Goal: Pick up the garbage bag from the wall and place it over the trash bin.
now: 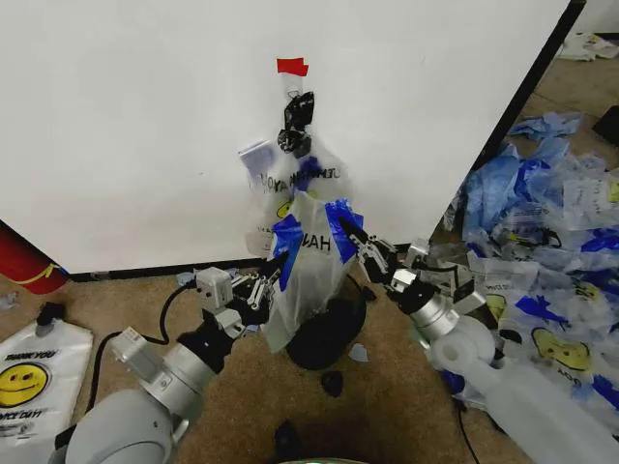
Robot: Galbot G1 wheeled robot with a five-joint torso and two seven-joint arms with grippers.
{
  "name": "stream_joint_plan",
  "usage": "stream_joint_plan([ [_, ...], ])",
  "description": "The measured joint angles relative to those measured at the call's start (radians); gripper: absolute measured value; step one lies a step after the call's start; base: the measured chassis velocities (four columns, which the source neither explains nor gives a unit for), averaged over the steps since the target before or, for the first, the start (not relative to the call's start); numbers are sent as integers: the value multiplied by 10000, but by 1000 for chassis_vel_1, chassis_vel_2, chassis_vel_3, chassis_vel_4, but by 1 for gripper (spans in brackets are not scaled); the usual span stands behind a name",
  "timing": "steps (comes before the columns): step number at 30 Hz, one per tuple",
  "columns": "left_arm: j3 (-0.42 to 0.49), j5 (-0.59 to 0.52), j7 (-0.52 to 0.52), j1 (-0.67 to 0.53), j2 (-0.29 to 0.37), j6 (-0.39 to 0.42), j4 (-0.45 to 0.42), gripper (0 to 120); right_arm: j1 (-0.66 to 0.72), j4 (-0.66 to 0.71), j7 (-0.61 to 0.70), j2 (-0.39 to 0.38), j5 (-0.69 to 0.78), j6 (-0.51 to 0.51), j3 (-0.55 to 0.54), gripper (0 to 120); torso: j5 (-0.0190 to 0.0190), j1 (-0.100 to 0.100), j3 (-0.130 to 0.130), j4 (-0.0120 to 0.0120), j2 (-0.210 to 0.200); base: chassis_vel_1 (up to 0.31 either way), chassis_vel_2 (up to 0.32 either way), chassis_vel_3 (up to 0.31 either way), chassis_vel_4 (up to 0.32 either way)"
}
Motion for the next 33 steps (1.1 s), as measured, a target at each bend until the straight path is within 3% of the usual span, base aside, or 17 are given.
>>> stream_joint_plan([
  [12,391,16,178,-290,-471,-1,547,0,-863,54,-334,-487,-85,188,1138,0,-1,0,0,-3,0,0,0,0,0],
  [24,927,461,337,-245,-1100,-164,1355,0,-1506,125,-468,-366,-282,271,1500,0,-1,0,0,0,0,0,0,0,0],
  [33,891,835,402,12,-882,-299,1468,0,-2563,54,-553,24,-687,447,1790,0,0,0,-1,-3,0,0,0,0,0],
])
